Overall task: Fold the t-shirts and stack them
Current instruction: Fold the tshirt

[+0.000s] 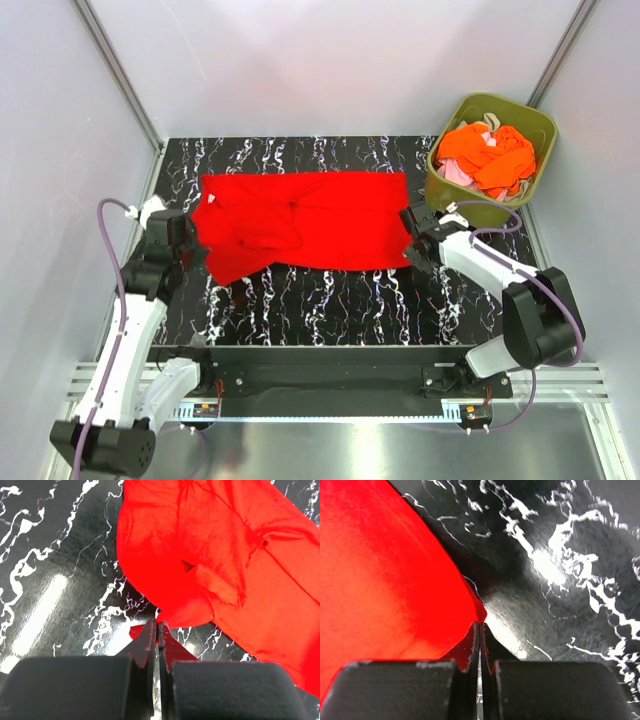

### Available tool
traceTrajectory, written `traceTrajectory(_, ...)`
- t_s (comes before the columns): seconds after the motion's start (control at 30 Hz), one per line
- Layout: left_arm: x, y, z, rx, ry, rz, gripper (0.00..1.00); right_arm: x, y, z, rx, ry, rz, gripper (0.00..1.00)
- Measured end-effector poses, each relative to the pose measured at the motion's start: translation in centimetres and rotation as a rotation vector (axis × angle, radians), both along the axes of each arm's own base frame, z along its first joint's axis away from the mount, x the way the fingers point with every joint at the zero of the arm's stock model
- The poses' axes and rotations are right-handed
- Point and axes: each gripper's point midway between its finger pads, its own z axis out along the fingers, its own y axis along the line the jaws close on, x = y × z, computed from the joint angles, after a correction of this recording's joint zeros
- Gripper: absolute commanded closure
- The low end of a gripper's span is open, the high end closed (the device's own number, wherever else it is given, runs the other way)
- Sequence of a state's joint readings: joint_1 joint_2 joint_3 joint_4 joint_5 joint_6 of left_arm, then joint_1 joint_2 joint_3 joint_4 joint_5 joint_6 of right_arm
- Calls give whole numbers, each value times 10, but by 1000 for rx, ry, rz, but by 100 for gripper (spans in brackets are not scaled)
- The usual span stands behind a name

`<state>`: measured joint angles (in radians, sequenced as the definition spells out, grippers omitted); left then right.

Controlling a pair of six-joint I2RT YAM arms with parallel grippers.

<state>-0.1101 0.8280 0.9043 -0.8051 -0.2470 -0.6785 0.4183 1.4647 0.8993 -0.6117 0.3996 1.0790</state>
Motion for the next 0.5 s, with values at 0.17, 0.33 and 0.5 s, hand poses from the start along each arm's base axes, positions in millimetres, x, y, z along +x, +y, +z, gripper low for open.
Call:
traceTrajectory(0.17,32,-3,-1,30,41,-30,100,25,4,10,-57,-12,62,100)
traceTrajectory(0.33,61,-4,1,70,78,-62,100,58,14,26,-85,-55,125,100)
traceTrajectory(0.5,100,-4,11,103,82,-85,100,85,16,26,-117,-52,165,100)
